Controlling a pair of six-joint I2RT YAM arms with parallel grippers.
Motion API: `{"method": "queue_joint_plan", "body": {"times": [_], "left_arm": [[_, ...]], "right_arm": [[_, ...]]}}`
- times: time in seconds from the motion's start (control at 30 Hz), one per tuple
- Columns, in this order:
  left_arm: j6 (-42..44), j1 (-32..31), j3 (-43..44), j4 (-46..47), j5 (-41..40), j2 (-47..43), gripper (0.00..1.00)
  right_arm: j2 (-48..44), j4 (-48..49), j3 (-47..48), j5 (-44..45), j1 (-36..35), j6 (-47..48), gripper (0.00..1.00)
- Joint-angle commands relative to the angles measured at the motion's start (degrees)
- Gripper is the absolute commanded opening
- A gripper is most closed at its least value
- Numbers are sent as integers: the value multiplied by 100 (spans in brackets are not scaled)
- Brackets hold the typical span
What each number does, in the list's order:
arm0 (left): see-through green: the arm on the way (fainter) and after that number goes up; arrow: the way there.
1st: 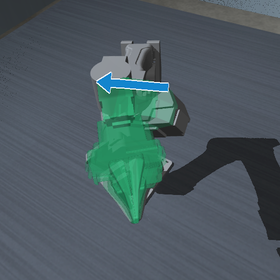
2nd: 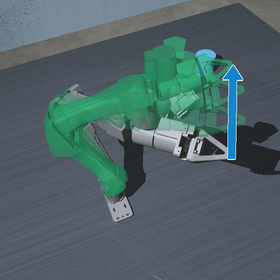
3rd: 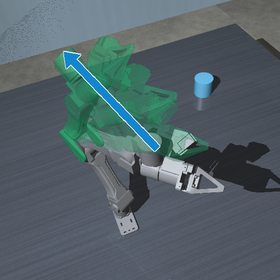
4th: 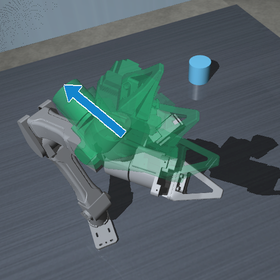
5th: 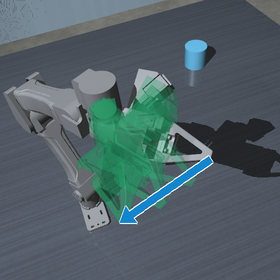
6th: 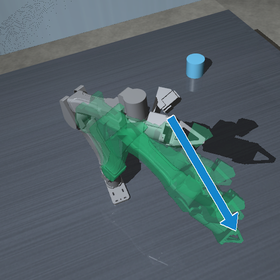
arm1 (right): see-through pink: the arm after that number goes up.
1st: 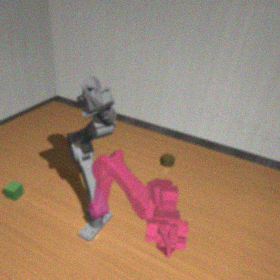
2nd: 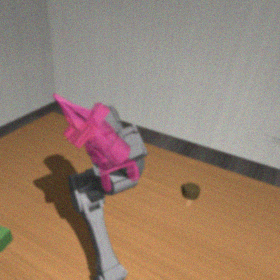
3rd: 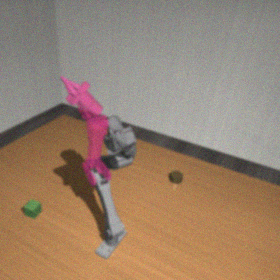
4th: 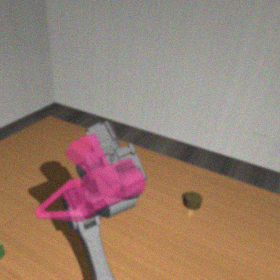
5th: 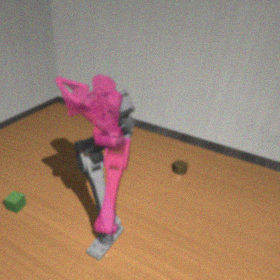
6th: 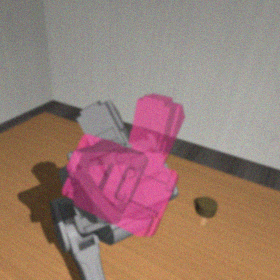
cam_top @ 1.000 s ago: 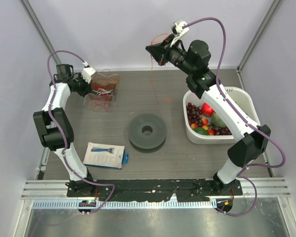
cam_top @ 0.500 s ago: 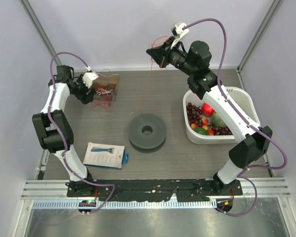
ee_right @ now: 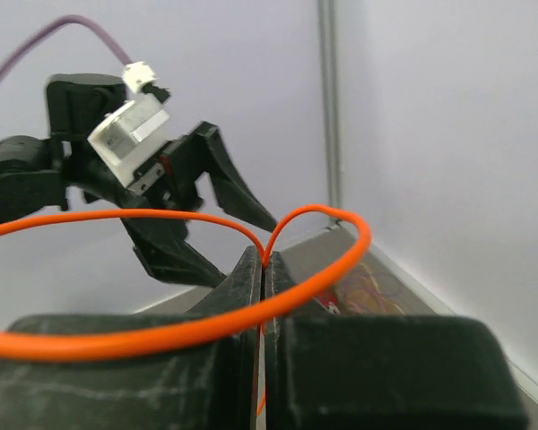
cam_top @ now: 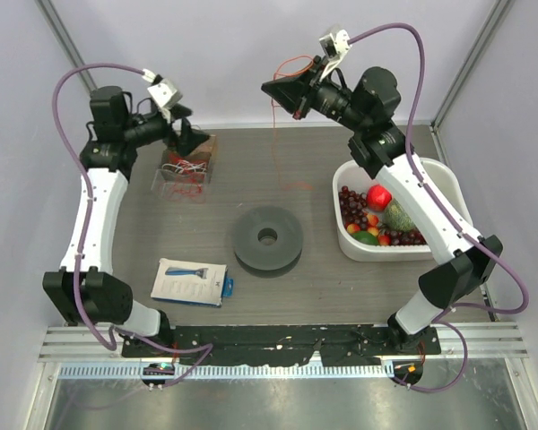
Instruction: Wrap the cables
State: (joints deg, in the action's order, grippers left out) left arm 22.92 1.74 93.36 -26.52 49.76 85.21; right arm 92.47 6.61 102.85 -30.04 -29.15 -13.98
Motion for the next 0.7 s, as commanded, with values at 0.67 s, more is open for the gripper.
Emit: {"method": "queue_joint_plan", "body": {"times": [0.67], "left_arm": [[-4981,-1861,-1804,6265,632,-936,61]], "right_arm": [[-150,2652,-247,-2436,-91,-3049,1]]}}
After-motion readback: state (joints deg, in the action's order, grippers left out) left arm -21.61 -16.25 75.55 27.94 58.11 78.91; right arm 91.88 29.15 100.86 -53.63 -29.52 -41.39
